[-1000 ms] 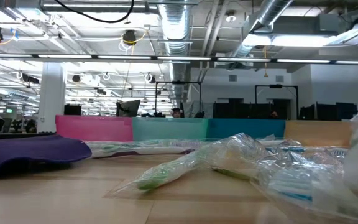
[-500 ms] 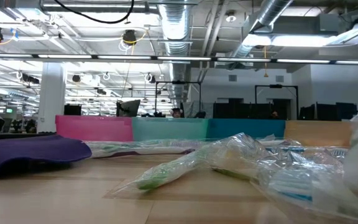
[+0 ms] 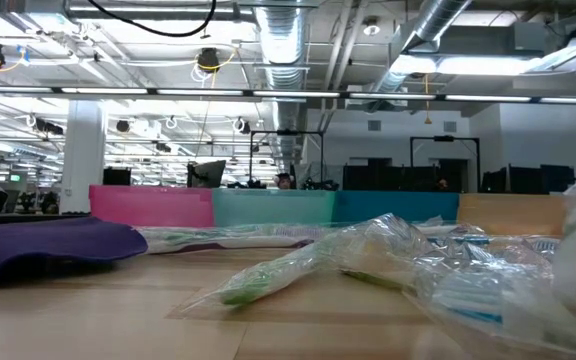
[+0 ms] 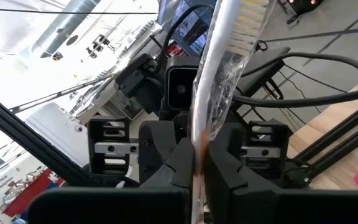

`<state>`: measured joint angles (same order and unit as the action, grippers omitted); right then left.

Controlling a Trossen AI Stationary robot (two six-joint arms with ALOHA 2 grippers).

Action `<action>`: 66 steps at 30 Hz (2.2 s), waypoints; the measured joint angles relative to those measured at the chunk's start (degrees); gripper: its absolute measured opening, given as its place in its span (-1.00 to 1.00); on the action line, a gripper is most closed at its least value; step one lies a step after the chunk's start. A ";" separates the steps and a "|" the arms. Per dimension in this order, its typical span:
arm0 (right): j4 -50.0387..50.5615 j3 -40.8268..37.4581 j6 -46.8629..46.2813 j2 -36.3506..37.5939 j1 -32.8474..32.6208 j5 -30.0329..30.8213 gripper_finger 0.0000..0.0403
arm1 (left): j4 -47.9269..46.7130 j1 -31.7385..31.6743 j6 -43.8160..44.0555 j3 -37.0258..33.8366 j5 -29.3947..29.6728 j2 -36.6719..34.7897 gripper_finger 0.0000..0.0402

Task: Pick & Place Toothbrushes
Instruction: Put the orange toothbrush into the blue bin

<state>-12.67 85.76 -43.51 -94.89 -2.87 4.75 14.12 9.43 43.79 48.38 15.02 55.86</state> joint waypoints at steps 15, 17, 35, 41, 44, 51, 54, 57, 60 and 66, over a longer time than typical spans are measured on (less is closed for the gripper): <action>4.39 -0.02 -2.79 0.89 1.08 0.05 -0.95 | -0.08 0.00 -2.03 0.02 0.08 -1.62 0.29; 5.85 -0.10 -3.04 1.56 1.78 0.74 -0.95 | 0.08 -0.10 -1.97 0.02 0.62 -1.70 0.34; 41.11 0.07 -0.21 9.96 20.80 1.43 -0.95 | -0.32 -0.29 -1.51 -0.02 1.58 -0.32 0.21; 51.65 0.02 4.97 7.58 29.23 -1.22 -0.95 | -0.19 -2.05 -1.00 -0.04 1.97 2.36 0.17; 57.25 0.00 8.44 4.25 33.02 -3.22 -0.95 | -0.17 -4.15 1.00 -0.04 1.95 3.66 0.15; 63.51 -0.09 18.34 -4.41 38.25 -8.18 -0.95 | 0.74 -10.17 3.65 -0.04 2.01 6.09 0.15; 64.62 0.02 18.69 -7.48 39.37 -8.22 -0.95 | 1.46 -11.54 3.65 -0.04 1.95 6.56 0.14; 65.61 -0.07 20.59 -10.10 40.21 -7.87 -0.95 | 1.66 -12.74 3.36 -0.04 1.93 6.54 0.13; 65.99 0.00 21.21 -12.35 40.56 -7.80 -0.95 | 1.74 -13.83 3.28 -0.04 1.76 6.54 0.13; 66.05 -0.06 21.62 -16.10 39.98 -7.75 -0.95 | 1.84 -14.09 2.87 -0.04 1.71 6.45 0.13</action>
<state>53.39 85.70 -21.89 -110.99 37.10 -3.00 15.97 -4.66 46.66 48.34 16.73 62.30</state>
